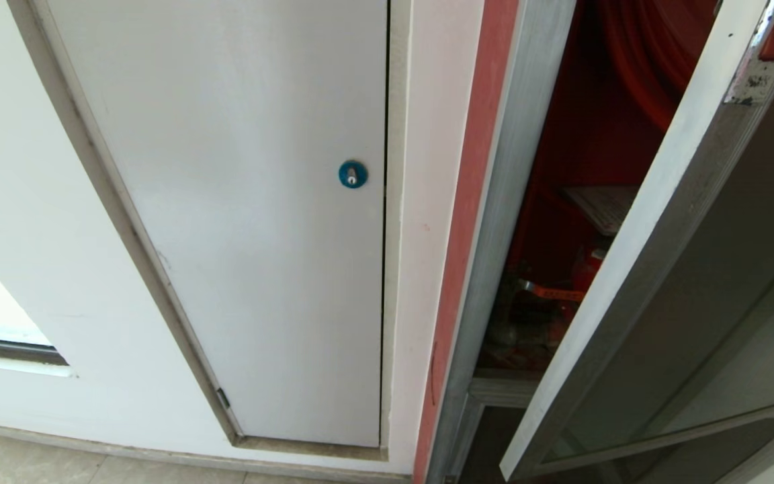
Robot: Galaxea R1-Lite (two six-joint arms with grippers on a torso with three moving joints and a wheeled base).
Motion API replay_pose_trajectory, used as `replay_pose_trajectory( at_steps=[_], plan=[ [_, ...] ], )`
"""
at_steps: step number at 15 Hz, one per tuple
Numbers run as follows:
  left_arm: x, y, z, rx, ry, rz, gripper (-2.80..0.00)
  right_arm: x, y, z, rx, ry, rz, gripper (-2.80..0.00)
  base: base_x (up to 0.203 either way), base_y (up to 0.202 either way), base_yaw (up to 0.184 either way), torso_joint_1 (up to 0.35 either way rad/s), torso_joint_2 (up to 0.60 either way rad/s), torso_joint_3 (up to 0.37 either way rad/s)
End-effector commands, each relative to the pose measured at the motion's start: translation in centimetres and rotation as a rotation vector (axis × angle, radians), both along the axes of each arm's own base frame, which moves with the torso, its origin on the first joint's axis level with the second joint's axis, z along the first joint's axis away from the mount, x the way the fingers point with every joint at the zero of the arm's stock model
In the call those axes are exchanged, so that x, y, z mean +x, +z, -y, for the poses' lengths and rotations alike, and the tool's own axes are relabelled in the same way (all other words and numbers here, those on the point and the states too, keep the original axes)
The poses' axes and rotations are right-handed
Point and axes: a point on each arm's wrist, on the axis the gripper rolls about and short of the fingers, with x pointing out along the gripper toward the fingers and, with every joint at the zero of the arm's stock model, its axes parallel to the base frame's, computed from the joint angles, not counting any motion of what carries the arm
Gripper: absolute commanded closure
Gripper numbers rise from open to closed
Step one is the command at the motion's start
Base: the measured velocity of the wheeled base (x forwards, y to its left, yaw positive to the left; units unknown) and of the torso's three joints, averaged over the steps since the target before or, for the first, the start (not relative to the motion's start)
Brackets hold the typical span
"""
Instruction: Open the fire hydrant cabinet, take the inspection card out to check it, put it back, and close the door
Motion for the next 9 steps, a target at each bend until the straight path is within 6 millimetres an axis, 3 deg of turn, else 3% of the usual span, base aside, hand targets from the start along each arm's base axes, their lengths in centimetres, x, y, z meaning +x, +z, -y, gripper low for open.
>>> replay_pose_trajectory(
  at_steps=[1, 5, 9],
  plan=[
    [0.0, 0.0, 0.0, 0.000, 0.000, -0.003, 0.00, 0.0, 0.0, 0.0, 0.002, 0.001, 0.002, 0.00, 0.000, 0.000, 0.000, 0.000, 0.00, 0.000],
    [0.0, 0.0, 0.0, 0.000, 0.000, -0.003, 0.00, -0.8, 2.5, 0.0, 0.003, 0.018, 0.078, 0.00, 0.000, 0.000, 0.000, 0.000, 0.00, 0.000],
    [0.0, 0.0, 0.0, 0.000, 0.001, -0.003, 0.00, -0.3, 7.9, -0.3, 0.002, 0.112, 0.084, 0.00, 0.000, 0.000, 0.000, 0.000, 0.00, 0.000]
  ],
)
